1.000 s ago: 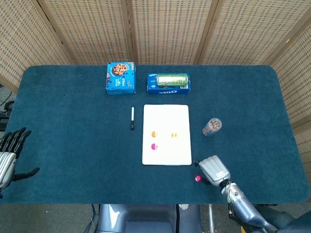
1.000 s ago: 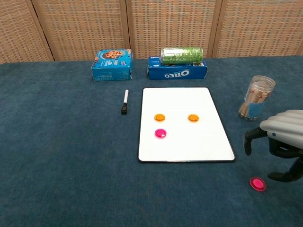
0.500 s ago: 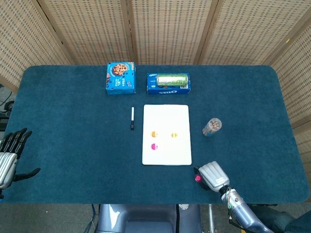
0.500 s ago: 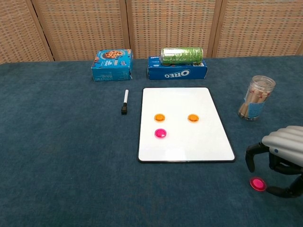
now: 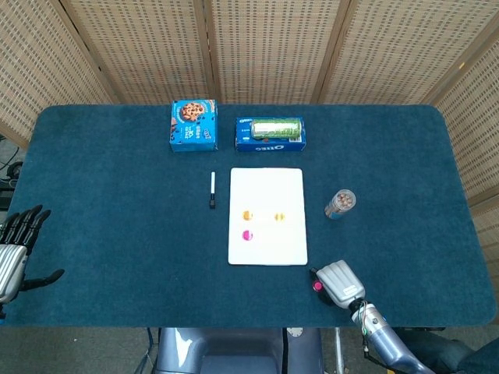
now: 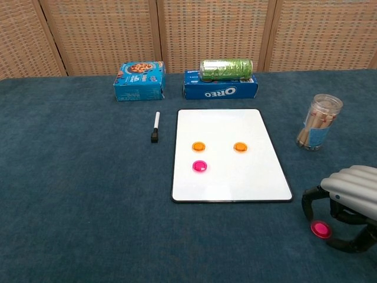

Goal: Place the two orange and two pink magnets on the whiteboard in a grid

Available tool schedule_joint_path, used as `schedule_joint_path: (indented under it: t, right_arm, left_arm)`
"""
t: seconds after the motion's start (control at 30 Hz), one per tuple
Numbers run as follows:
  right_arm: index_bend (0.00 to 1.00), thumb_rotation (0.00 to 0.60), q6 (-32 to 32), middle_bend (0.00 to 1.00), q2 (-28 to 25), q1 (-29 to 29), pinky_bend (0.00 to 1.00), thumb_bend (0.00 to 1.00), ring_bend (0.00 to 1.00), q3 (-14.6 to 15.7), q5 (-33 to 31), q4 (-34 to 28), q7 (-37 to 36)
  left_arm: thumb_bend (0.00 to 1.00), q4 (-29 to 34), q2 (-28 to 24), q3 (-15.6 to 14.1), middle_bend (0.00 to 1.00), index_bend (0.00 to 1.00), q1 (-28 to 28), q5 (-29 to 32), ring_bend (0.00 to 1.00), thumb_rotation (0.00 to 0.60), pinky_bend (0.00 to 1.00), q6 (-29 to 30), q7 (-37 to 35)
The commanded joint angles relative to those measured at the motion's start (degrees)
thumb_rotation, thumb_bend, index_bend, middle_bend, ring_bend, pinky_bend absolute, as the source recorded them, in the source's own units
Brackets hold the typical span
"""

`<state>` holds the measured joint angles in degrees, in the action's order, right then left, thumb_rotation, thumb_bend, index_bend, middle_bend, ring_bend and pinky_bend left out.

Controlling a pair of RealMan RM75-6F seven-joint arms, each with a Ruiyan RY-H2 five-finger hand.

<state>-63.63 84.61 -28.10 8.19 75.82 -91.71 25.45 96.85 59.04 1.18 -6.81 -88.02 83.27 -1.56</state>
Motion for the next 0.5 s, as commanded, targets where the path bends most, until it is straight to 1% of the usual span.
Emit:
schedule_joint_path:
  t: [0.03,0.5]
  right_arm:
    - [0.42,0.600,0.1,0.97,0.2,0.2,1.00,0.34,0.94,-0.3,0.3,0.4,0.1]
    - [0.42,0.600,1.3,0.97,0.5,1.5,1.00,0.34,0.94,-1.1,1.3,2.2,-0.3]
  left_arm:
    - [0.00,-0.1,0.0,0.0,0.00,0.00,0.0,0.0,0.00,0.600,0.00,0.0,0.1]
    - [0.00,0.1,0.1,-0.1,0.00,0.00,-0.1,0.1,0.00,0.600,0.00,-0.2,0.4]
